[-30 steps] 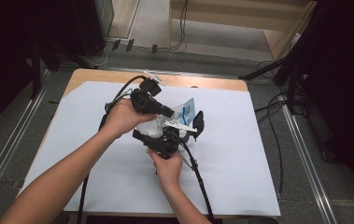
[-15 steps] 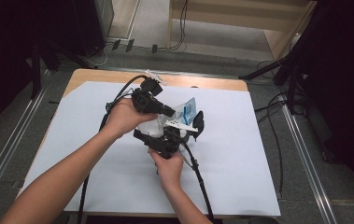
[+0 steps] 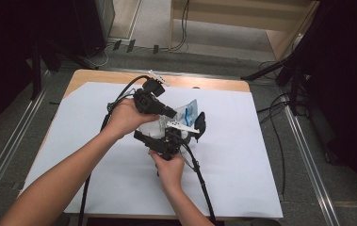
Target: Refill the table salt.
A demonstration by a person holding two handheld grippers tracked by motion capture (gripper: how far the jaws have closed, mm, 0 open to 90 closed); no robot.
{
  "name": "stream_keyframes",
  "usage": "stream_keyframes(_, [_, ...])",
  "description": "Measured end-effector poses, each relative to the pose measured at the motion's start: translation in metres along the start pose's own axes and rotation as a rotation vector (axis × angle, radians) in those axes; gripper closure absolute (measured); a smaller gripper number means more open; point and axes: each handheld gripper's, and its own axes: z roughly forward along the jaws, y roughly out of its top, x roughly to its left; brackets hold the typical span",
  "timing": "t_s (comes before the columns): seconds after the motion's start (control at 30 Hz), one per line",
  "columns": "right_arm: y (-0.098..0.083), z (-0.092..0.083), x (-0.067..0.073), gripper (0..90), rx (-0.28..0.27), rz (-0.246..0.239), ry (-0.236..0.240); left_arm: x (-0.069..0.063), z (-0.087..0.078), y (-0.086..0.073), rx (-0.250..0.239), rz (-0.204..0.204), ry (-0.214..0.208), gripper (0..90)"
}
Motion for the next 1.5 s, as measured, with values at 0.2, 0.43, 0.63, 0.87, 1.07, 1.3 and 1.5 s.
stream_keyframes(0.2, [0.0005, -0.0008, -0.0001, 56.4, 0.003, -0.009, -0.004, -0.0012, 0.0008, 0.0021, 0.007, -0.001, -0.002, 90.0])
stream_keyframes(0.43, [0.0005, -0.0007, -0.0002, 56.4, 0.002, -0.015, -0.008, -0.0020, 0.0007, 0.0028, 0.013, 0.004, 0.002, 90.0])
stream_keyframes(0.63, [0.0006, -0.0006, -0.0006, 56.5, 0.002, -0.018, -0.012, -0.0020, 0.0010, 0.0031, 0.014, 0.005, 0.002, 90.0])
stream_keyframes(0.87, [0.0004, 0.0005, -0.0011, 56.4, 0.002, -0.012, -0.006, -0.0025, 0.0010, 0.0033, 0.019, 0.006, 0.006, 90.0])
stream_keyframes(1.07, [0.0010, 0.0006, -0.0016, 56.4, -0.001, -0.004, 0.009, -0.0034, 0.0010, 0.0043, 0.018, 0.010, 0.007, 90.0])
stream_keyframes(1.3, [0.0014, 0.0008, -0.0014, 56.4, -0.004, -0.011, 0.009, -0.0036, 0.0001, 0.0041, 0.014, 0.012, 0.007, 90.0])
stream_keyframes(1.5, [0.0022, 0.0016, -0.0012, 56.4, 0.003, -0.018, 0.001, -0.0035, -0.0003, 0.0036, 0.011, 0.012, 0.008, 90.0])
